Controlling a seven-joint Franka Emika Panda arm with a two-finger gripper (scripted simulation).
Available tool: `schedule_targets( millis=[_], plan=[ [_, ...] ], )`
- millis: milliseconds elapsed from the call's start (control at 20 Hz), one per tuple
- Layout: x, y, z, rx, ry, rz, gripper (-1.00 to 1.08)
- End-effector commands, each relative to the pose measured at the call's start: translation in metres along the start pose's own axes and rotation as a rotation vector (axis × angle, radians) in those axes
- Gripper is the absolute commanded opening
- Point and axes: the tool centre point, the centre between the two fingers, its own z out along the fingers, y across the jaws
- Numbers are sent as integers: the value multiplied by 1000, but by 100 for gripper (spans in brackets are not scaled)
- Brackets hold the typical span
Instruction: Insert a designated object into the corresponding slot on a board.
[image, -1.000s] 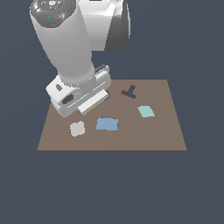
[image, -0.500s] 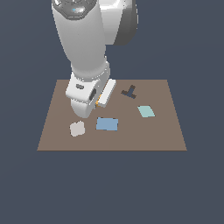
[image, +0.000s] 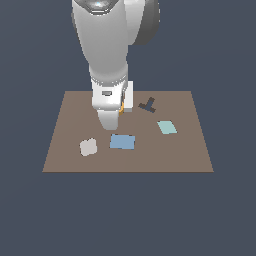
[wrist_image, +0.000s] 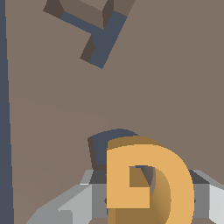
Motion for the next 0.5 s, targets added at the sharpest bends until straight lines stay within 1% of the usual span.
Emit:
schedule_targets(
  millis=[0,200,450],
  plan=[
    [2,-4,0,0,0,-58,-100],
    [3,-8,0,0,0,-122,-100],
    [3,-12,-1,0,0,-165,-100]
  ],
)
